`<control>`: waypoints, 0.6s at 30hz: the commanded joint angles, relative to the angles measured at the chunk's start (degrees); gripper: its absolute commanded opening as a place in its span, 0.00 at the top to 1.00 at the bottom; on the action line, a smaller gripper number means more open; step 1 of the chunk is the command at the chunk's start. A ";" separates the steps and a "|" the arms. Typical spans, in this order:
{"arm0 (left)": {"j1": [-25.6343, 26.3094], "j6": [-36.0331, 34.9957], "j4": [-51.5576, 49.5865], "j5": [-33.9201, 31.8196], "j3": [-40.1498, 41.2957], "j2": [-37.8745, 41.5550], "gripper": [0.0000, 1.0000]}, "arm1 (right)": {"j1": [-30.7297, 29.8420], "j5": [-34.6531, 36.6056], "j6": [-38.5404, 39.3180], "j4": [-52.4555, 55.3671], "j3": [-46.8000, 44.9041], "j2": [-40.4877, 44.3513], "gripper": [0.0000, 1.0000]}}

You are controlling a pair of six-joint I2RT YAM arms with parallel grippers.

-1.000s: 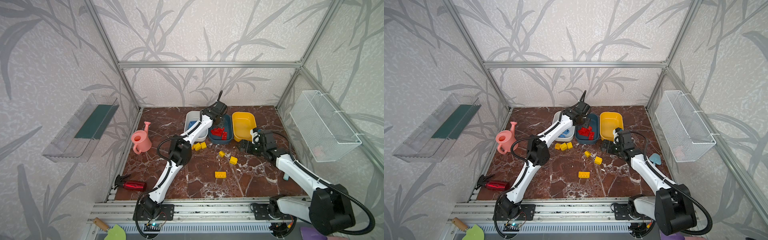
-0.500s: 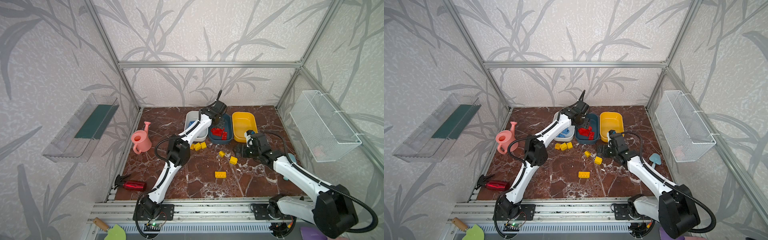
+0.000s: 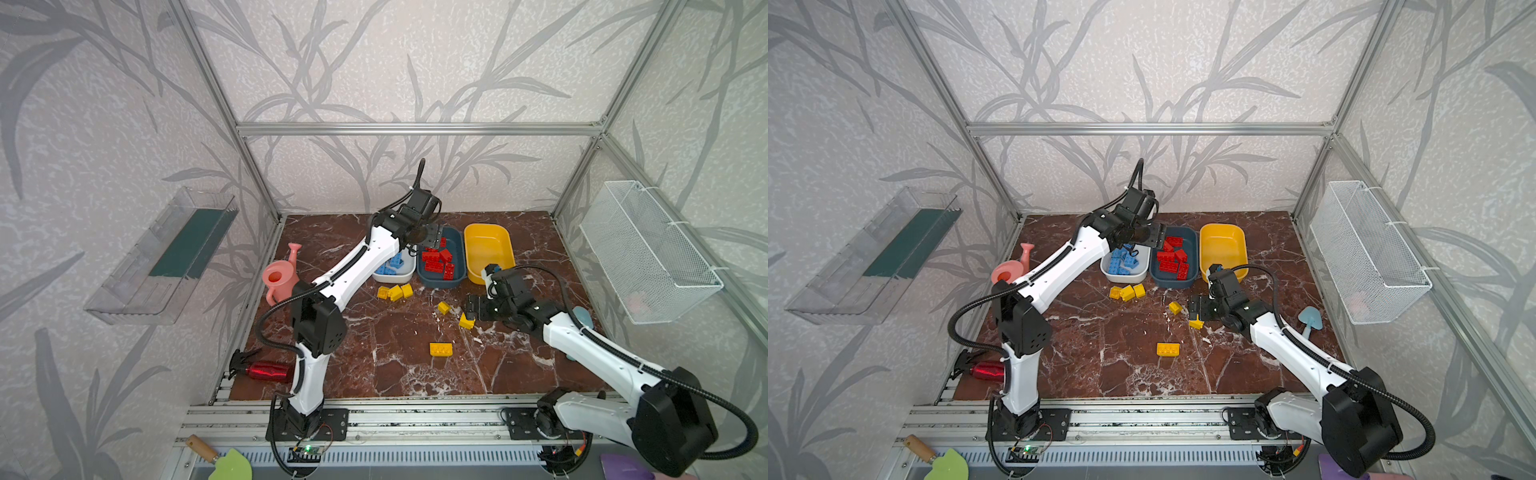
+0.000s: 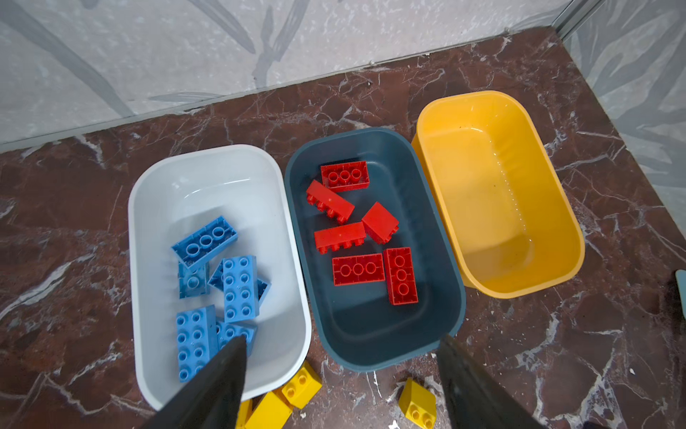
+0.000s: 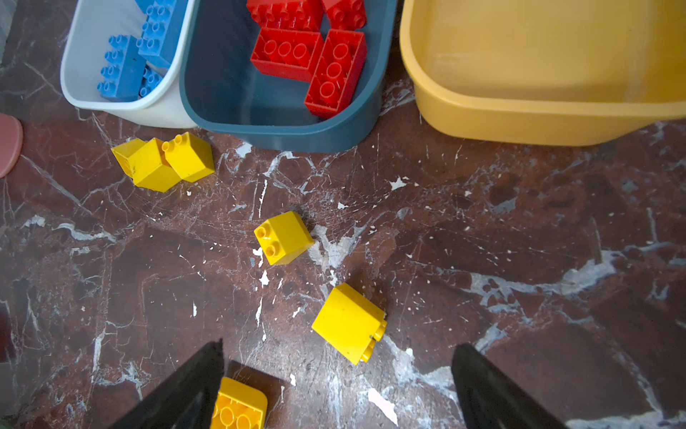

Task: Sort the legos into containers by color
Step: Pick up the lego from the middle-right of the table.

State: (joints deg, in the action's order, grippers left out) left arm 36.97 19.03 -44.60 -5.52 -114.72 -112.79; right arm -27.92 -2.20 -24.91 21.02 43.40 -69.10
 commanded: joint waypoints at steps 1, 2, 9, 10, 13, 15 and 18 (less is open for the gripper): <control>0.90 3.79 3.82 -0.39 8.82 7.57 0.20 | -1.35 2.81 0.98 2.40 2.42 -1.91 0.04; 1.17 4.48 4.72 -0.84 11.68 9.78 0.20 | -1.62 3.27 1.00 2.48 2.63 -2.44 0.04; 3.94 8.02 10.60 -2.80 32.79 23.15 0.21 | -3.98 6.17 0.62 3.53 5.40 -7.84 0.13; 4.69 8.43 10.76 -3.87 35.22 24.80 0.21 | -4.29 6.62 0.56 4.00 5.92 -8.82 0.14; 7.07 9.99 11.24 -6.46 41.52 28.55 0.21 | -4.74 7.68 0.32 6.66 7.44 -11.48 0.14; 8.63 10.96 11.80 -7.58 45.17 30.63 0.21 | -4.99 8.37 -0.20 6.64 7.17 -12.70 0.14; 10.96 12.17 12.07 -9.22 49.37 32.86 0.21 | -5.65 10.94 -1.39 6.28 6.53 -14.48 0.11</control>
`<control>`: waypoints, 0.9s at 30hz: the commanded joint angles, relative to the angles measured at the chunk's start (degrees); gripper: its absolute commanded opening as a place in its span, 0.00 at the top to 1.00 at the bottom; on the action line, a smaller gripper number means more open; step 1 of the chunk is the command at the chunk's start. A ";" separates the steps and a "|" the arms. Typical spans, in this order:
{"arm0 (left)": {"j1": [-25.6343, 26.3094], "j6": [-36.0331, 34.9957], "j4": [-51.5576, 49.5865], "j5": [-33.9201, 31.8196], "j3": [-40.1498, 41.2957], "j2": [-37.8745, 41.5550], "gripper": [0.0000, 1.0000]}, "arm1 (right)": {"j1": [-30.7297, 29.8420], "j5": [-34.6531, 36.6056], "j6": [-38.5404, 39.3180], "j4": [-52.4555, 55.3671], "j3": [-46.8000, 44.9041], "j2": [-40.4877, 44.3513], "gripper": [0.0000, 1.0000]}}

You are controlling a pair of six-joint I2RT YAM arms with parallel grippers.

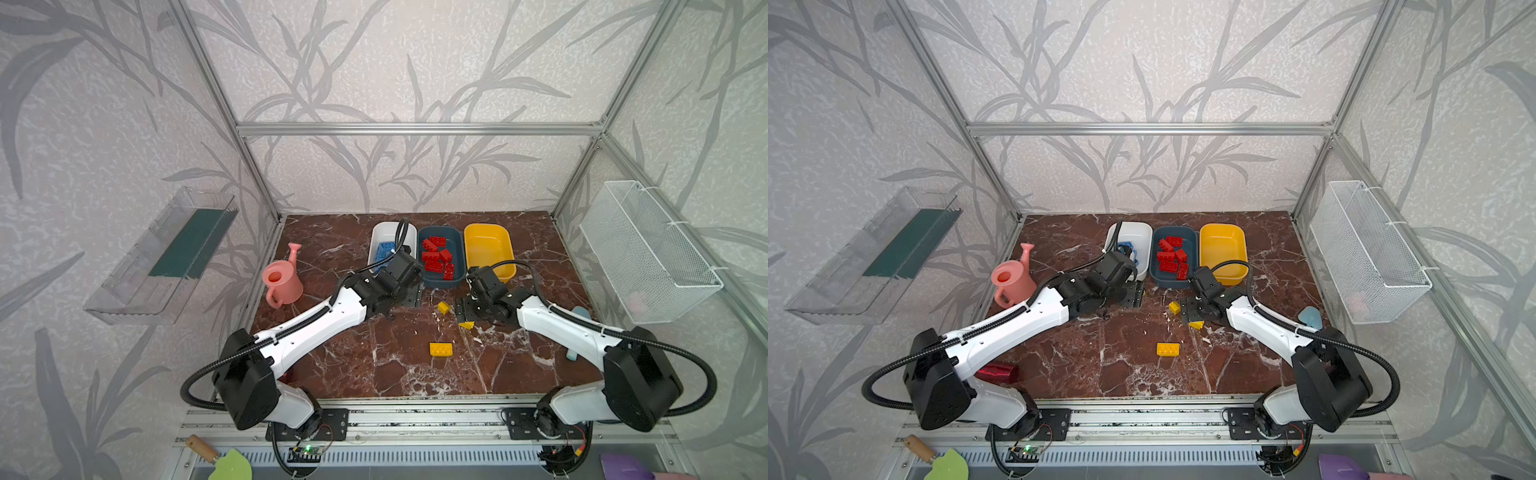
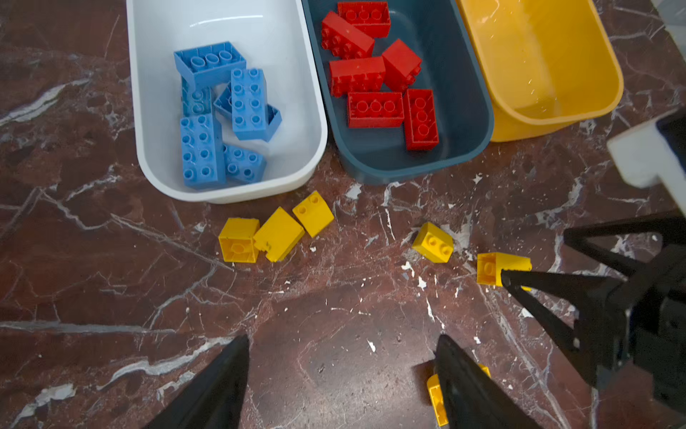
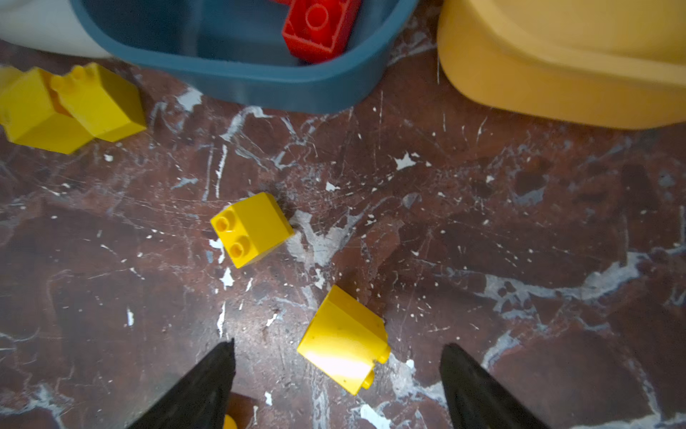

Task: Sort the legos into containers by color
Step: Pick up the lego from the middle-right of the table.

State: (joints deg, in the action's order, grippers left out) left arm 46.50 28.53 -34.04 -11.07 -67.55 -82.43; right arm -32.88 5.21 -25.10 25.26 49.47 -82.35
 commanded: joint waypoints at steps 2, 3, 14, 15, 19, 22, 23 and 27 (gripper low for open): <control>2.50 3.35 1.51 -4.48 3.97 3.25 0.22 | -0.82 4.64 -1.68 1.86 0.27 -2.57 0.11; 2.86 3.60 1.71 -4.52 4.87 3.55 0.22 | -0.91 5.28 -1.79 1.86 0.27 -3.28 0.10; 6.41 6.66 5.01 -4.54 10.06 1.50 0.22 | -1.02 7.49 -4.16 3.61 -1.48 -6.66 0.12; 6.78 6.79 5.56 -4.49 10.33 1.17 0.22 | -1.11 7.53 -4.25 3.74 -2.08 -6.29 0.14; 7.63 7.08 6.35 -4.35 10.60 -0.15 0.22 | -1.03 7.27 -4.40 4.62 -3.08 -5.03 0.24; 8.00 7.28 6.88 -4.14 10.60 -1.00 0.22 | -1.00 6.03 -5.13 5.41 -2.46 -5.35 0.31; 8.14 7.45 6.96 -4.06 10.60 -1.18 0.23 | -1.03 5.72 -5.22 5.42 -2.30 -5.52 0.32; 8.49 7.63 7.26 -4.05 10.54 -1.90 0.23 | -1.03 5.51 -5.26 4.82 -1.82 -6.47 0.35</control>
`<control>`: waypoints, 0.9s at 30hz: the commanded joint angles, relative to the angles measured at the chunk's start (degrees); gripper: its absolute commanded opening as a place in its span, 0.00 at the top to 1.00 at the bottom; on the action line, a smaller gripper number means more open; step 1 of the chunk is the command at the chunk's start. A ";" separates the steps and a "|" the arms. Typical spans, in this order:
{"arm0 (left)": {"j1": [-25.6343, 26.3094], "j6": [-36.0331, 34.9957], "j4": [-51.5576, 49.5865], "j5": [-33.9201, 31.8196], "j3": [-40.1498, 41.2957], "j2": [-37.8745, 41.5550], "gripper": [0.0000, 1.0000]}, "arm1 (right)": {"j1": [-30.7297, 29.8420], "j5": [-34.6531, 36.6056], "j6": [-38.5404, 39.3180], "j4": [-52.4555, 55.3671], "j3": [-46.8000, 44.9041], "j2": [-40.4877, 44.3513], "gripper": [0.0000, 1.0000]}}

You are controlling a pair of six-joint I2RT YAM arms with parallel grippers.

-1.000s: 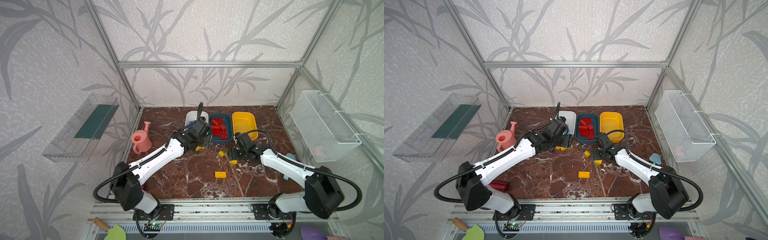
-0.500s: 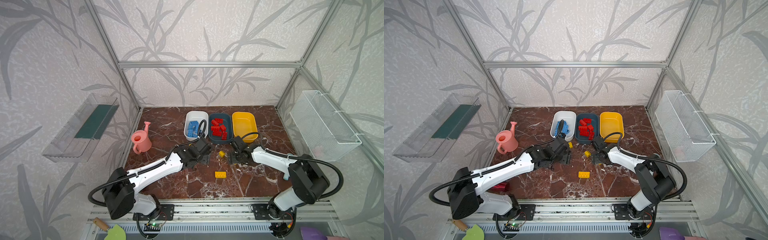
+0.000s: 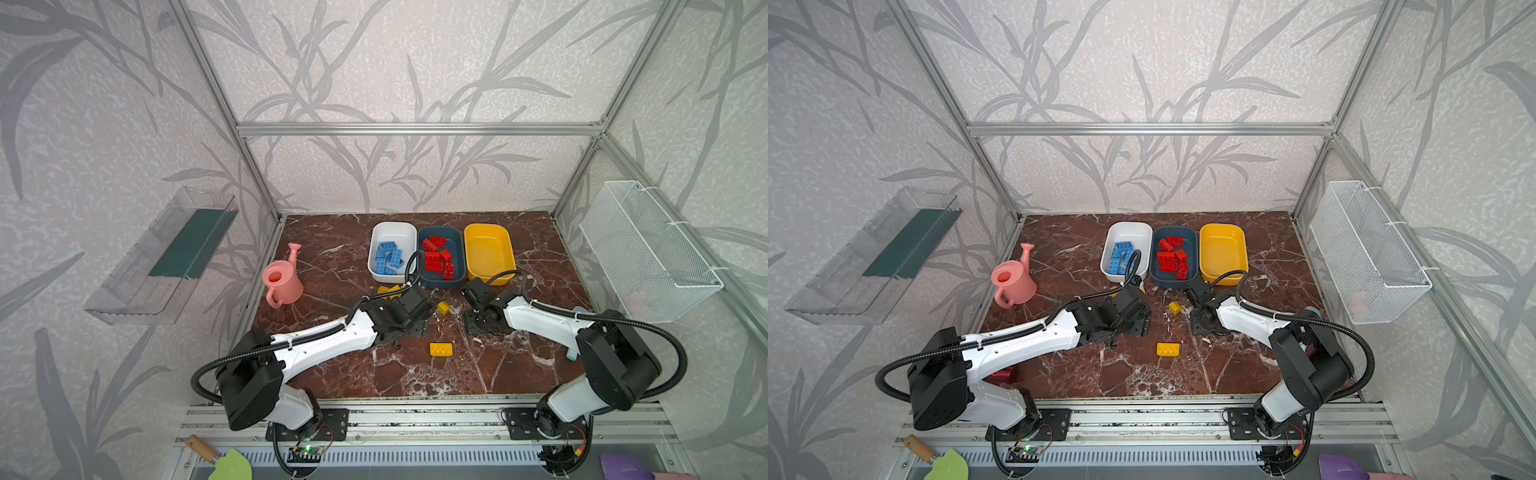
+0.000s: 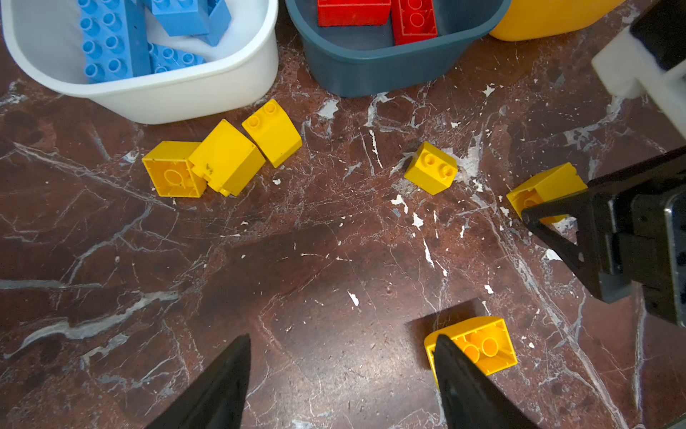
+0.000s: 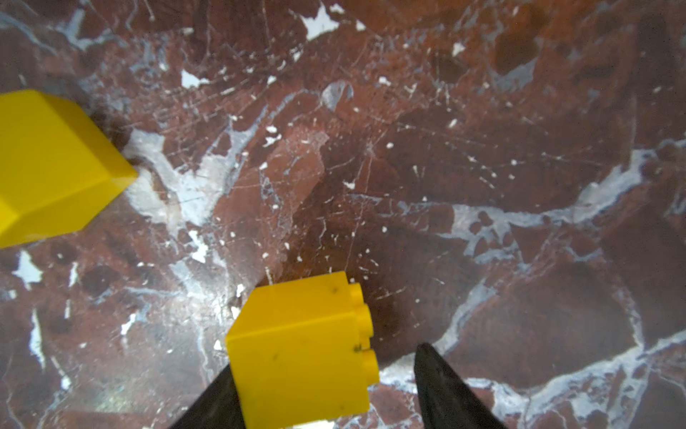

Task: Sort the legos into containers by color
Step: Pick up the lego from the middle-right of the table.

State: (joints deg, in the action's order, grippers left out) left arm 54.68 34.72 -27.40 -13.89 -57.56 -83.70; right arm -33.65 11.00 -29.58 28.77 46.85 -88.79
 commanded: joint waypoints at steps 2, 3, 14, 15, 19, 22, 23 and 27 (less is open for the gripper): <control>0.43 1.41 0.60 -1.30 0.67 -0.76 0.22 | -0.21 -0.37 -0.44 1.14 1.28 -0.76 0.35; 0.50 1.51 0.60 -1.31 0.86 -0.72 0.22 | -0.19 -0.37 -0.30 1.18 1.52 -1.30 0.35; 0.79 2.02 0.77 -0.59 2.67 0.94 0.23 | -0.23 -1.51 1.54 2.27 3.76 -2.08 0.65; 0.87 1.87 0.78 -0.38 2.77 1.38 0.23 | -0.24 -1.44 1.63 2.84 4.26 -1.60 0.66; 0.87 1.33 0.41 -0.07 3.10 2.70 0.23 | -0.26 -1.25 2.29 5.86 6.50 1.46 0.67; 0.87 0.95 0.15 0.17 3.31 3.17 0.23 | 0.07 -1.25 3.07 8.12 8.94 4.04 0.67; 0.85 0.85 0.11 0.25 3.33 3.29 0.23 | 0.48 -1.32 3.41 8.88 9.84 4.69 0.67; 0.87 0.54 0.31 0.48 3.87 4.05 0.23 | 4.43 -3.64 5.09 10.34 13.61 6.42 0.68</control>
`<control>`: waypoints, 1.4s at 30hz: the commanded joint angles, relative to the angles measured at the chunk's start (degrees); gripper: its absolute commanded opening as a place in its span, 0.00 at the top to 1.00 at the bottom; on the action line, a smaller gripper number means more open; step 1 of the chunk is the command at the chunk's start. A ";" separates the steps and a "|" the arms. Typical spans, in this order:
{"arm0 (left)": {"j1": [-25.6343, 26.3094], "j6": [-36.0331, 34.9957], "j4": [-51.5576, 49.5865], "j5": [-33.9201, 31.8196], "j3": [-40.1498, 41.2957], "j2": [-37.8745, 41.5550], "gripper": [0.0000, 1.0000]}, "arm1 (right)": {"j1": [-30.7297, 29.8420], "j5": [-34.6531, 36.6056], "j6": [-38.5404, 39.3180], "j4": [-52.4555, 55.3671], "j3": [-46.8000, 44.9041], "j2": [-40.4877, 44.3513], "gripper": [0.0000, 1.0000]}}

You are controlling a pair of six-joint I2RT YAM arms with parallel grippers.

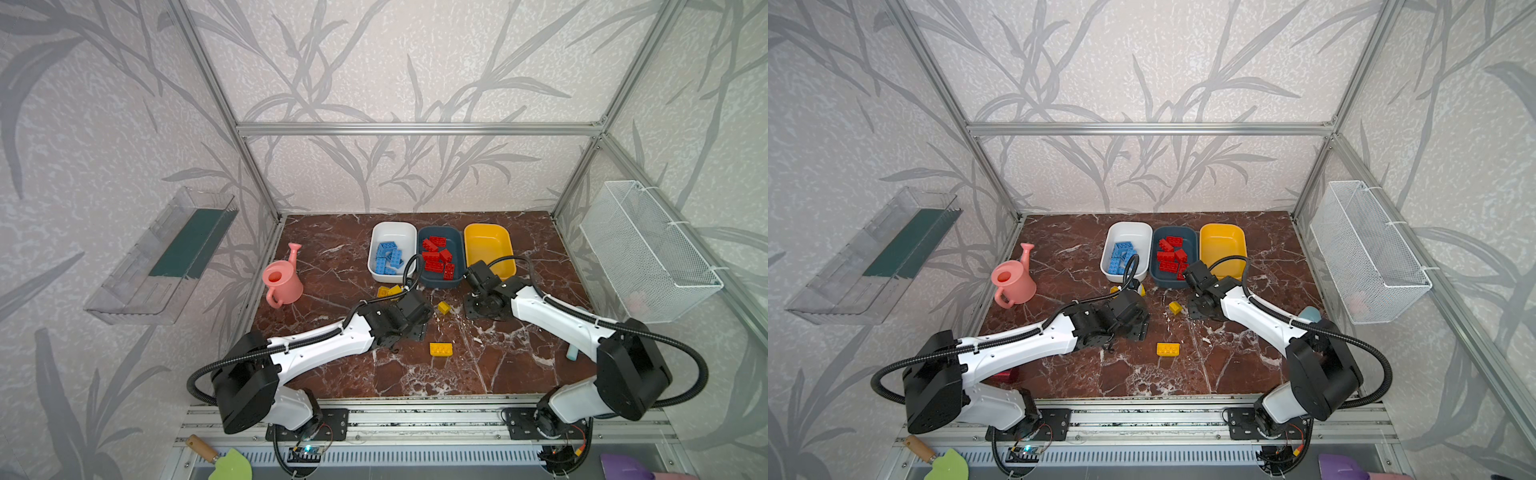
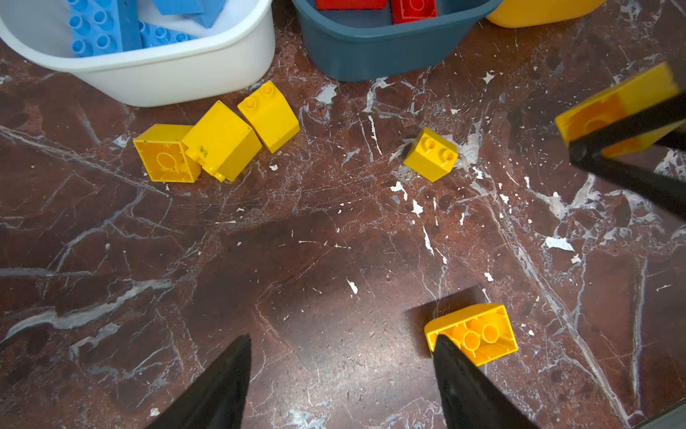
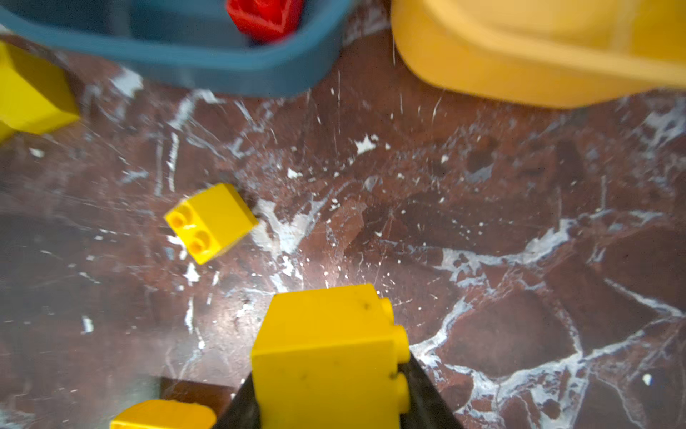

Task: Sort the legos into containers by color
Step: Pick up the lego from the middle-right of the table, then place the lego in the container.

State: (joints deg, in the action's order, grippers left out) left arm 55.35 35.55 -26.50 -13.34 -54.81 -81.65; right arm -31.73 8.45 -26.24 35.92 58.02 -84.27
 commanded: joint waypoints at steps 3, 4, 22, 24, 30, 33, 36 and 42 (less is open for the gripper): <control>0.19 -0.56 -0.31 -0.01 1.79 2.72 0.23 | 6.04 -1.04 2.12 1.90 4.02 2.68 0.68; 0.17 -0.74 -0.29 0.00 1.99 3.03 0.23 | 7.50 -1.60 2.44 1.12 4.44 2.88 0.68; 0.35 -1.36 2.86 2.28 5.70 0.77 0.23 | 20.50 -4.04 5.50 -4.12 22.84 -19.36 0.69; 0.46 -1.14 3.16 2.74 5.72 0.36 0.23 | 20.99 -4.64 5.67 -3.24 25.28 -22.14 0.69; 0.76 -0.75 3.55 3.81 5.32 -1.03 0.22 | 22.21 -7.20 5.97 1.29 32.65 -29.25 0.63; 1.41 0.23 2.68 3.86 4.53 -1.76 0.22 | 22.49 -7.63 5.47 1.61 33.72 -30.94 0.54; 3.21 1.82 1.45 3.24 3.39 -2.35 0.21 | 22.73 -7.83 5.32 1.17 33.76 -31.31 0.44; 7.62 6.23 -1.94 -0.81 0.08 -3.94 0.20 | 22.76 -7.93 5.03 1.78 33.90 -29.44 0.28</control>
State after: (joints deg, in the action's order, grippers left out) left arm 61.52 38.22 -25.50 -10.68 -51.99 -84.66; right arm -9.15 0.99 -21.15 35.83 90.43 -115.37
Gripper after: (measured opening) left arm 0.801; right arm 0.704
